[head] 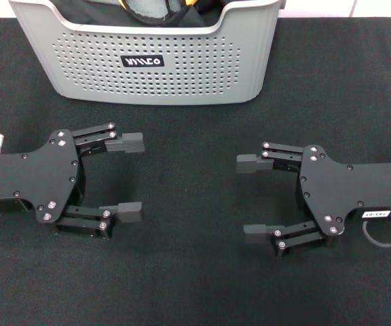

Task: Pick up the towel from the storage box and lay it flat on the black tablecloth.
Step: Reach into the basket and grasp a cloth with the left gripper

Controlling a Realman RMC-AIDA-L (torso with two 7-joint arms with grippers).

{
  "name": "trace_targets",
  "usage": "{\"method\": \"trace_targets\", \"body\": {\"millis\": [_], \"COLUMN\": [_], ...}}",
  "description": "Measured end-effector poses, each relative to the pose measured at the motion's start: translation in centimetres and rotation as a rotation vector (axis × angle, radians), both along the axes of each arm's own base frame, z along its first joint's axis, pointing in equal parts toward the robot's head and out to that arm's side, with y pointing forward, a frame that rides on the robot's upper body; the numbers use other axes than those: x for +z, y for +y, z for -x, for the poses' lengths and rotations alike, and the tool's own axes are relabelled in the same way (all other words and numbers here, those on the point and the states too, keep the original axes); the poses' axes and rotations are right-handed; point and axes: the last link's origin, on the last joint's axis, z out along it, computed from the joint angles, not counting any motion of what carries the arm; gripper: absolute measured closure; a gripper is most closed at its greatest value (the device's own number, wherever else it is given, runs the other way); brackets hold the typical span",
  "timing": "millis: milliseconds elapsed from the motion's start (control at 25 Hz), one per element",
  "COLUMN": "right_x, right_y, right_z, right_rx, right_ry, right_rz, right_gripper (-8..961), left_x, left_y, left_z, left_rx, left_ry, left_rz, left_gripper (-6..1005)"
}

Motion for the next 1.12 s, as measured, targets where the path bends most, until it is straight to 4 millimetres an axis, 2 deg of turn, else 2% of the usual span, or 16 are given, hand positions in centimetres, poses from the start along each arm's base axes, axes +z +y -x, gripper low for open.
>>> {"method": "trace_targets", "body": {"millis": [600, 720, 880, 1040, 1080, 1120], "right_x": [0.1, 0.3, 0.5, 0.2, 0.0, -0.1], "right_y": [0.3, 0.7, 1.0, 0.6, 0.4, 0.1], "right_z": [-0.5, -1.1, -2.0, -3.1, -3.3, -3.7], "right_rx": [-0.036, -0.083, -0.141, -0.191, -0.205, -0.22], "right_ry": [0.001, 0.003, 0.005, -0.001, -0.001, 0.001], "right_rz": [-0.021, -0.053, -0.073, -0.067, -0.064, -0.065], "right_gripper": [67, 67, 68, 68, 68, 68], "left_x": [0.2, 1.5, 4.2, 5.7, 5.7, 5.9], "left_y": [0.6, 2.3, 5.6, 9.2, 9.2, 11.4], "left_z": [-0.4, -1.3, -4.7, -7.9, -7.9, -9.5], "left_rx": [0.025, 0.088, 0.14, 0.261, 0.261, 0.351], "left_ry": [-0.019, -0.054, -0.018, 0.2, 0.2, 0.323], "left_rz": [-0.006, -0.027, -0.157, -0.381, -0.381, -0.485], "left_gripper": [135, 140, 147, 154, 155, 157]}}
